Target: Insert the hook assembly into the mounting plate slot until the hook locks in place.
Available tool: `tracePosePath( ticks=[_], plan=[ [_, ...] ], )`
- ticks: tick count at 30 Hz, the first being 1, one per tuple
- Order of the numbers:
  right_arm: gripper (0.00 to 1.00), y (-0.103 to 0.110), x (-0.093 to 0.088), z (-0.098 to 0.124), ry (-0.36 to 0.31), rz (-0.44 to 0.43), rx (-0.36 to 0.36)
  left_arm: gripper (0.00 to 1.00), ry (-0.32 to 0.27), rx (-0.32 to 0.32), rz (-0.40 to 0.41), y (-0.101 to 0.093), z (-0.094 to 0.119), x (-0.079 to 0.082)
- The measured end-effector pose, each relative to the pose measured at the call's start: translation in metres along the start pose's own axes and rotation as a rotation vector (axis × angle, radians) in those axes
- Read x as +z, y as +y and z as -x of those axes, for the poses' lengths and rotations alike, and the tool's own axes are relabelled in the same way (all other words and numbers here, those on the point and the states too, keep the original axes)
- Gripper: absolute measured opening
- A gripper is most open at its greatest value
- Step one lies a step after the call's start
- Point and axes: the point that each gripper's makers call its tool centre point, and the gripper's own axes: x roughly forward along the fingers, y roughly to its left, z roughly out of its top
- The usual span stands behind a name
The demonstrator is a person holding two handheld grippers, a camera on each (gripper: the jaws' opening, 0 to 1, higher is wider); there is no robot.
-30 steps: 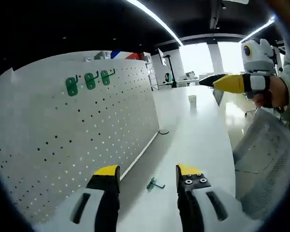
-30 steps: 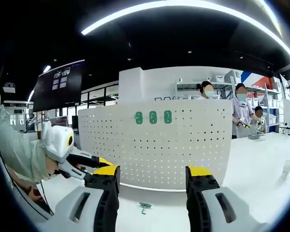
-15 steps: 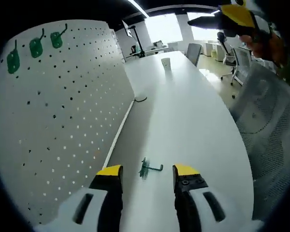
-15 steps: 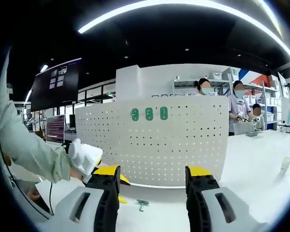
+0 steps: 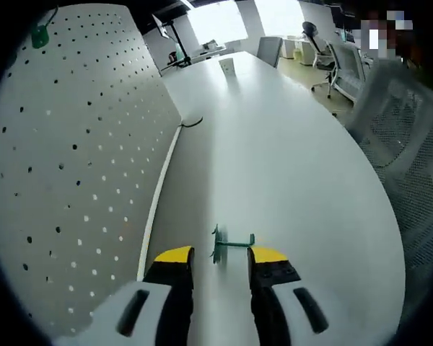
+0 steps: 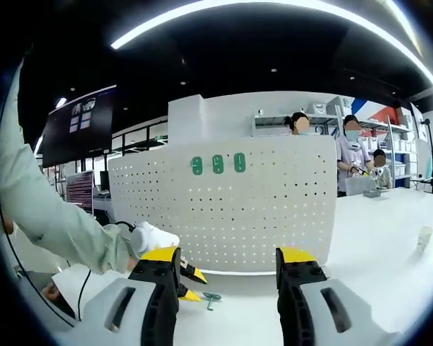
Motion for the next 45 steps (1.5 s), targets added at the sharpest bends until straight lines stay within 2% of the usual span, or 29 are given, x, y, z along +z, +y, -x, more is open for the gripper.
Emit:
tracePosePath(
  ticks=[8,25,34,39,45],
  plan=[
    [0.51,-0.008,-0.008,0.002,0.016,-0.014,-0.022,0.27,0.023,-0.006,0.049,0.008,-0.011,-0.012],
    [0.51,-0.01,-0.016,-0.003,0.032,-0.033,-0.028,0.2,0.028,-0.029,0.056,0.009,-0.025,-0.015],
    [0.51,-0.01,-0.017,-0.002,0.037,-0.035,-0.028,0.06,0.035,-0.027,0.057,0.009,-0.028,-0.016],
    [0.51,-0.01,-0.016,-0.001,0.036,-0.037,-0.032,0.04,0.044,-0.001,0.065,0.011,-0.026,-0.017],
    [0.5,-0.009,-0.011,-0.001,0.026,-0.023,-0.028,0.04,-0.01,0.045,0.121,0.019,-0.015,-0.009]
  ],
)
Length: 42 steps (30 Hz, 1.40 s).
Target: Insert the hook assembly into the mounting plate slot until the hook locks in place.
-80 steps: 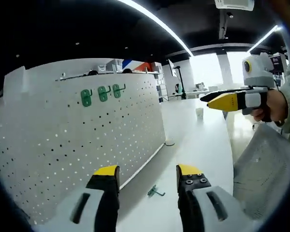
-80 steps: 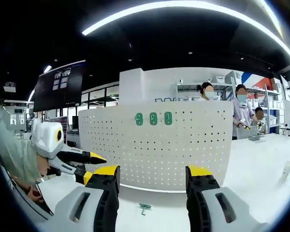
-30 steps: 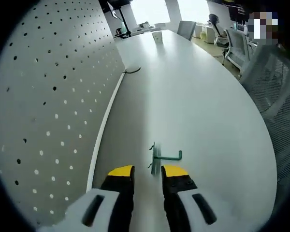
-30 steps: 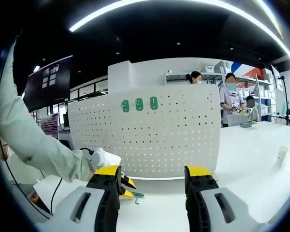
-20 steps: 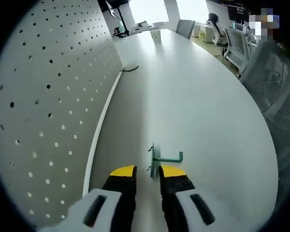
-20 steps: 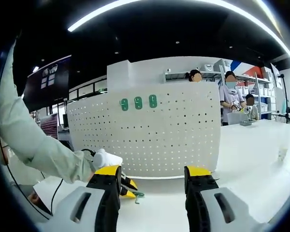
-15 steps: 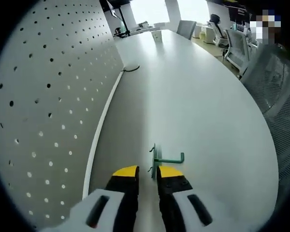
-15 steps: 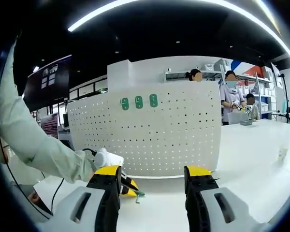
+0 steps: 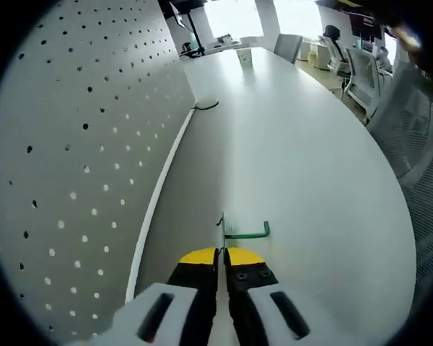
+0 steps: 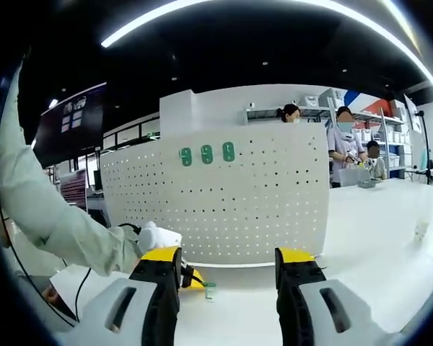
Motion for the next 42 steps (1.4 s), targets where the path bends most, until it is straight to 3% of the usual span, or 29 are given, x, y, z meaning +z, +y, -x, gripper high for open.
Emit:
tracePosePath(
  ticks=[6,14,20,33,42],
  plan=[
    [0.5,0.008,0.007,-0.001,-0.014,0.008,0.019,0.04,-0.052,0.058,0.023,0.011,0.017,0.01],
    [0.5,0.015,0.017,0.0,-0.031,0.021,0.039,0.04,-0.165,0.161,0.073,0.03,0.049,0.037],
    [0.5,0.018,0.028,0.005,-0.051,0.038,0.05,0.04,-0.234,0.222,0.071,0.034,0.073,0.056],
    [0.5,0.031,0.052,0.016,-0.107,0.043,0.081,0.04,-0.375,0.321,0.115,0.027,0.123,0.083],
    [0.5,0.037,0.064,0.021,-0.133,0.046,0.105,0.04,-0.521,0.399,0.18,0.013,0.171,0.106]
  ],
)
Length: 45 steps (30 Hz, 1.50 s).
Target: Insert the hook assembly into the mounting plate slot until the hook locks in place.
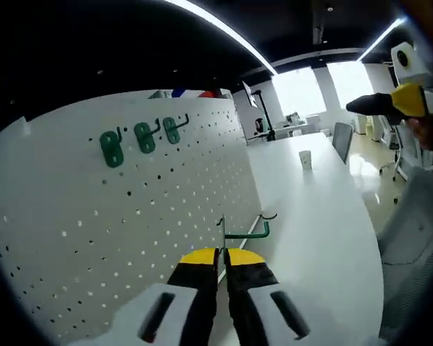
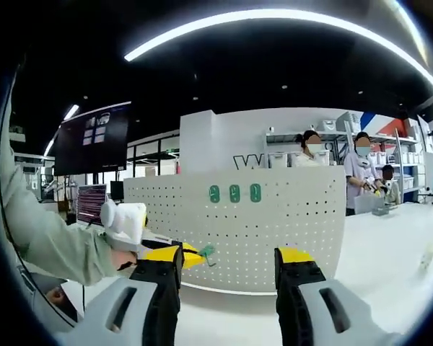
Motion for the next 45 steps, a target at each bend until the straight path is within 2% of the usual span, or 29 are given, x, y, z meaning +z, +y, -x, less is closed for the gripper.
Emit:
tracePosePath(
  ticks=[7,14,21,26,35,45],
  plan=[
    [0.5,0.009,0.012,0.001,-0.026,0.015,0.045,0.04,-0.115,0.065,0.089,-0.003,0.027,0.032],
    [0.49,0.024,0.019,-0.005,-0.045,0.015,0.106,0.04,-0.185,0.134,0.131,-0.002,0.053,0.053],
    [0.48,0.038,0.023,-0.012,-0.052,0.01,0.157,0.04,-0.221,0.195,0.151,0.002,0.072,0.057],
    [0.47,0.048,0.028,-0.02,-0.064,0.002,0.198,0.04,-0.26,0.225,0.2,0.002,0.084,0.061],
    [0.41,0.067,0.035,-0.029,-0.077,-0.028,0.279,0.04,-0.336,0.22,0.262,-0.008,0.092,0.079],
    [0.31,0.077,0.049,-0.035,-0.103,-0.049,0.331,0.04,-0.406,0.196,0.249,-0.017,0.097,0.095]
  ],
)
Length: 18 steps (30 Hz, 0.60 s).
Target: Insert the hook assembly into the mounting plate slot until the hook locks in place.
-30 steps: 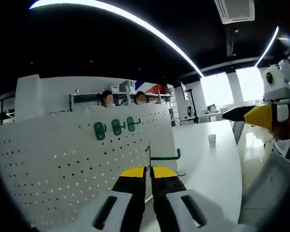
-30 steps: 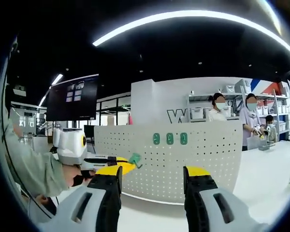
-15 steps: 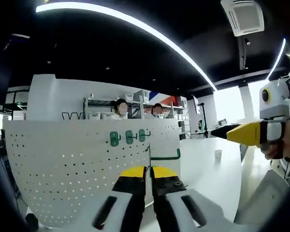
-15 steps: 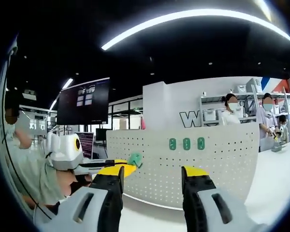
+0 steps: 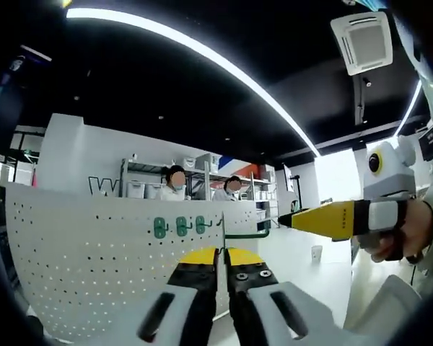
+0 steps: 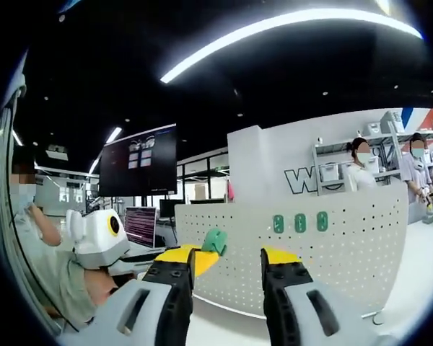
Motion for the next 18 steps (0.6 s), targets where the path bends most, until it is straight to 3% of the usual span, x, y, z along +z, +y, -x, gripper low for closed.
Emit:
tracePosePath(
  ticks=[18],
  plan=[
    [0.18,0.012,0.009,-0.007,-0.007,-0.001,0.059,0.04,-0.051,-0.104,-0.036,-0.029,0.001,0.017]
  ],
)
